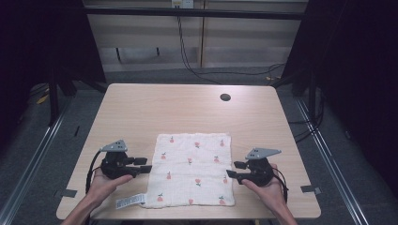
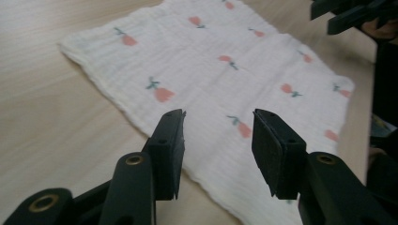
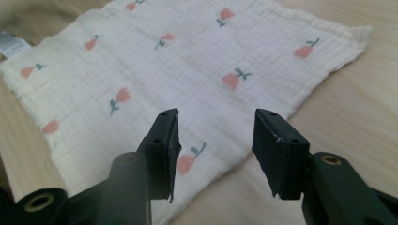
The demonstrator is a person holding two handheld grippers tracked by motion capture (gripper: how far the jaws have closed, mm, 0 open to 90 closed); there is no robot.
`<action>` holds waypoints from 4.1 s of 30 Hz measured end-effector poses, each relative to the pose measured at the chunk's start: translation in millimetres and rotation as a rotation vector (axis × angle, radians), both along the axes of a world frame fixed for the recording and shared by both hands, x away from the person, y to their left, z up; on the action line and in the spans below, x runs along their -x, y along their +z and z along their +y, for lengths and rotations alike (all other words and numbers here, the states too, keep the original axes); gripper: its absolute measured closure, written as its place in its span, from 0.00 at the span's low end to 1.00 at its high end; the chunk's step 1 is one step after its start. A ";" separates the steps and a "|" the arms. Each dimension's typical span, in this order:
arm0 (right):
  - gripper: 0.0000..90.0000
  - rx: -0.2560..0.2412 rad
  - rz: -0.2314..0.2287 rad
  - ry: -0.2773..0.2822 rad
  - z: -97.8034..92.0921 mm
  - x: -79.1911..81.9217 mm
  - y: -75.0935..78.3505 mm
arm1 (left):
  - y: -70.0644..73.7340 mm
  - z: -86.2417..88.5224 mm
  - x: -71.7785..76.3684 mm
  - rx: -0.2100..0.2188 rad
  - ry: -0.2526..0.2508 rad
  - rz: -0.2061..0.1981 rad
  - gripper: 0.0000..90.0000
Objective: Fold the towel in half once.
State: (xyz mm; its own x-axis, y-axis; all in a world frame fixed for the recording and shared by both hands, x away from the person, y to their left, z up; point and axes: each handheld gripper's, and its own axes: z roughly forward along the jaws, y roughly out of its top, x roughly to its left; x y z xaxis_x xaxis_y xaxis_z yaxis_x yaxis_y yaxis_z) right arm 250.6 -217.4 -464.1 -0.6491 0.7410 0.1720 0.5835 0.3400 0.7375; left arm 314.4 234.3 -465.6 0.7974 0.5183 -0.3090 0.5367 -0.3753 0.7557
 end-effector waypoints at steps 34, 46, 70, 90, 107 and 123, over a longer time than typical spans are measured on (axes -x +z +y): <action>0.69 0.024 0.000 -0.085 -18.8 -136.2 -4.7 | -16.4 -23.8 -85.9 -0.065 0.107 -0.036 0.68; 0.68 0.074 0.038 -0.096 -10.8 -152.0 -27.0 | -32.1 -17.0 -97.5 -0.055 0.154 0.004 0.66; 0.98 0.056 0.040 -0.076 -1.3 -147.3 -33.1 | -45.8 -44.9 -117.5 -0.080 0.140 -0.001 0.89; 0.98 -0.076 -0.015 -0.065 -14.6 -139.2 0.9 | -15.2 -33.3 -102.5 -0.011 0.117 -0.029 0.98; 0.98 -0.132 -0.053 -0.034 -15.4 -127.6 29.7 | 13.2 -23.0 -82.4 0.081 0.114 -0.104 0.98; 0.98 -0.142 -0.093 0.004 -22.7 -83.3 48.9 | 27.0 -12.5 -41.3 0.101 0.061 -0.122 0.98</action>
State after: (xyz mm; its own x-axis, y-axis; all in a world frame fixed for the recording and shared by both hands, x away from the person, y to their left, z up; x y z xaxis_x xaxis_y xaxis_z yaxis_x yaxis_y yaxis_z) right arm 333.9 -240.1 -415.2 -0.6697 0.7111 0.2142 0.5097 0.2304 0.8289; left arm 355.8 221.8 -438.6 0.8002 0.5383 -0.2645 0.4579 -0.2634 0.8491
